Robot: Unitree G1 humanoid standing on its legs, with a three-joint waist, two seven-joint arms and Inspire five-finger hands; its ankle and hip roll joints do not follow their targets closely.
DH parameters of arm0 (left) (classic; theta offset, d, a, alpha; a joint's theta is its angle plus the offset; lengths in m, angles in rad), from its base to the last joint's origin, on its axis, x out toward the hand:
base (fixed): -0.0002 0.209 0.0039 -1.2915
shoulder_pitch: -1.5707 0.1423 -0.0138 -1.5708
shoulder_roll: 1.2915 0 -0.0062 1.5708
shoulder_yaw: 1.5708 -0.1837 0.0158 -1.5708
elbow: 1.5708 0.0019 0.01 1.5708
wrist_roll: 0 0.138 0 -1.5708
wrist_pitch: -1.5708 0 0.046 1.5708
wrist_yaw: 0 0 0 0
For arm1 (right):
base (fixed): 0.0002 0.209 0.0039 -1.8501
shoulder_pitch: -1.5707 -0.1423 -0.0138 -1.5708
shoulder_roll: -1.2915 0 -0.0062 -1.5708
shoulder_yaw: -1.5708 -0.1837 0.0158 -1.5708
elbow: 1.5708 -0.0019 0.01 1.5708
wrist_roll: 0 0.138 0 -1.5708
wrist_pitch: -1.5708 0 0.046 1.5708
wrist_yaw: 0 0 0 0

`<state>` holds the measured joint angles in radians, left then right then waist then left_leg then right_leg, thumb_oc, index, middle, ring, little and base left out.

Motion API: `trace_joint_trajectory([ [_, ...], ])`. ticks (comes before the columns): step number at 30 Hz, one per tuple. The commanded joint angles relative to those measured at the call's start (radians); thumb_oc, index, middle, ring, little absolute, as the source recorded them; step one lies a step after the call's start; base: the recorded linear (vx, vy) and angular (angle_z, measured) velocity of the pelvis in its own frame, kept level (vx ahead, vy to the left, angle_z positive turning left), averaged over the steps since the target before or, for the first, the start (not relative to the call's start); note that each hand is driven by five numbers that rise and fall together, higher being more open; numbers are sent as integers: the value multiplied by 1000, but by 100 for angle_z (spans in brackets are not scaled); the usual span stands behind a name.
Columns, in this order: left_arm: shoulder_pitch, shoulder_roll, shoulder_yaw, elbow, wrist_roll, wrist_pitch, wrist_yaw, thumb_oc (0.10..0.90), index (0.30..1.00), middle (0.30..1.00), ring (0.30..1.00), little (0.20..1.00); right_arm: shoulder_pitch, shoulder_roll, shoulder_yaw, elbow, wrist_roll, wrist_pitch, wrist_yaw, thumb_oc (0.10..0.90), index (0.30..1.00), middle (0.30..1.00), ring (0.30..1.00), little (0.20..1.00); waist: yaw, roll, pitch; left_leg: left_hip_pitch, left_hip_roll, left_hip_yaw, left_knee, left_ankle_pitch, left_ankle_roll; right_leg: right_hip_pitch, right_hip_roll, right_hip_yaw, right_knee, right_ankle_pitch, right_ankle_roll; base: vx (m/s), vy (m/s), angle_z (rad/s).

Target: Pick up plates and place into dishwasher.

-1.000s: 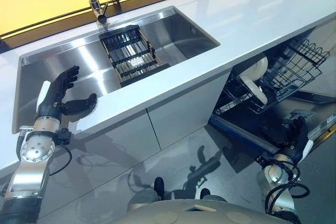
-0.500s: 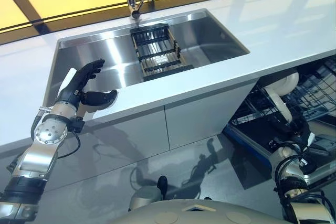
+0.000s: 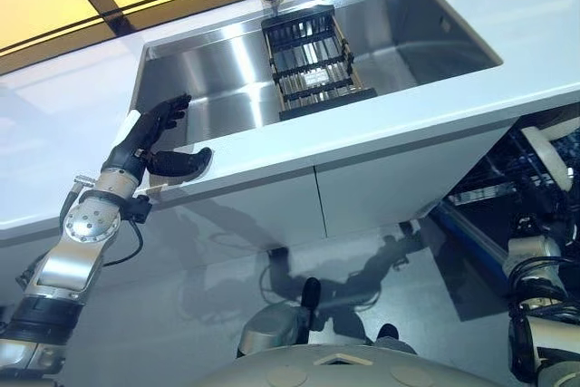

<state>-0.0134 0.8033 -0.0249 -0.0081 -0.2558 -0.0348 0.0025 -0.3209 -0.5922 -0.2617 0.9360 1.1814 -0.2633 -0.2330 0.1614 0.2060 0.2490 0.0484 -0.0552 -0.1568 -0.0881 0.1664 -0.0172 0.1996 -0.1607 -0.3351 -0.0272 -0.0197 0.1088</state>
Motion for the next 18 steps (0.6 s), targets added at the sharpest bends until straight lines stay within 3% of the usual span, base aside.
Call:
trace_joint_trajectory([
  [1, -24, 16, 50, -10, -13, -93, 40, 800, 900, 900, 900, 900, -195, -64, 80, -197, -43, -85, 81, 800, 900, 900, 900, 900, 61, -19, -33, -30, -3, -24, 144, -156, -43, -130, -66, -15, 255, -120, -34, 120, 51, 12],
  [4, -1, 9, 48, -13, -17, -94, 40, 800, 900, 900, 900, 900, -240, -72, 117, -265, -200, -116, 30, 800, 900, 900, 900, 900, 65, -15, -40, -15, -5, -24, 140, -155, -41, -120, -62, -12, 255, -123, -37, 101, 38, -1],
  [8, 9, 16, 52, -7, -25, -96, 31, 800, 900, 900, 900, 900, -285, -93, 160, -310, -248, -76, 60, 800, 900, 900, 900, 900, 68, -22, -46, -11, -6, -21, 143, -155, -38, -116, -58, -8, 250, -118, -39, 61, 7, 0],
  [14, -4, 35, 57, 16, -27, -95, -5, 800, 900, 900, 900, 900, -324, -97, 221, -323, -275, -11, 121, 800, 900, 900, 900, 900, 76, -66, -53, 5, -2, -18, 151, -162, -35, -92, -42, -11, 226, -104, -43, 58, -72, -2],
  [18, -7, 47, 58, 17, -27, -92, -19, 800, 900, 900, 900, 900, -321, -84, 230, -314, -264, -8, 120, 800, 900, 900, 900, 900, 80, -90, -52, 16, 2, -18, 158, -166, -34, -72, -28, -11, 203, -90, -46, 58, -89, -1],
])
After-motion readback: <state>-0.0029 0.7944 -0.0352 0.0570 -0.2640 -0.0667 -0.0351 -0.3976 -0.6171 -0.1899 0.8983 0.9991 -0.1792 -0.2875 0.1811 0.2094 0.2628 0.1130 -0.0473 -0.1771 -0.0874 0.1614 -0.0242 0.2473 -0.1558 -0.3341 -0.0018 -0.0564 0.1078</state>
